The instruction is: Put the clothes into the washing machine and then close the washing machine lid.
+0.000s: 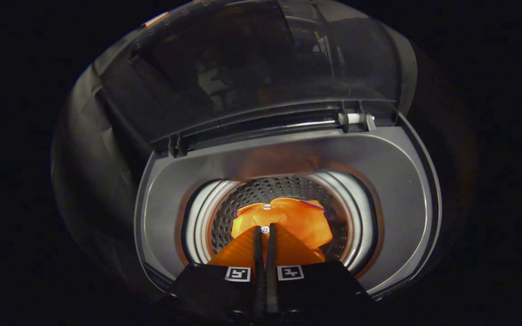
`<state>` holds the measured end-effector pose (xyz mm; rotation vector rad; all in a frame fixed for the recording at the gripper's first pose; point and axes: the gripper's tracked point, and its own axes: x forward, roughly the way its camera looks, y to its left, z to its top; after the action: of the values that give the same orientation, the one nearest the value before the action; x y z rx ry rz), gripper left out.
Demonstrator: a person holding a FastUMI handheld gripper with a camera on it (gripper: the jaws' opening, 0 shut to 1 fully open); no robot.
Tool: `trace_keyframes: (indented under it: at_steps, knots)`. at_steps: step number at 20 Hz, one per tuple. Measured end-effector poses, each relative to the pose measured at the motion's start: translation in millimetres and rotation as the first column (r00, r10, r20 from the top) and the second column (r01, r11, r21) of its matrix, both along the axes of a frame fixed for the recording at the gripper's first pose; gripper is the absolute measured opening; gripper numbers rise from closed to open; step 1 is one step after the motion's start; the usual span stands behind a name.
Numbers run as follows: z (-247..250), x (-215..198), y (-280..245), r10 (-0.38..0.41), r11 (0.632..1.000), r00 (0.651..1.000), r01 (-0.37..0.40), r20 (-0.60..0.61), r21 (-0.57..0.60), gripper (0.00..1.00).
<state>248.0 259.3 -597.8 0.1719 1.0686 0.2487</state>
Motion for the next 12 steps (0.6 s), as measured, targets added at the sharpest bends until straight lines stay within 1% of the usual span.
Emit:
trace_keyframes:
  at_steps: [10, 12]
  knots:
    - [-19.1, -2.2, -5.0, -0.007, 0.997, 1.000, 0.005, -0.027, -0.073, 0.08]
    - [-21.5, -3.7, -3.3, -0.011, 0.997, 0.999, 0.008, -0.030, -0.070, 0.11]
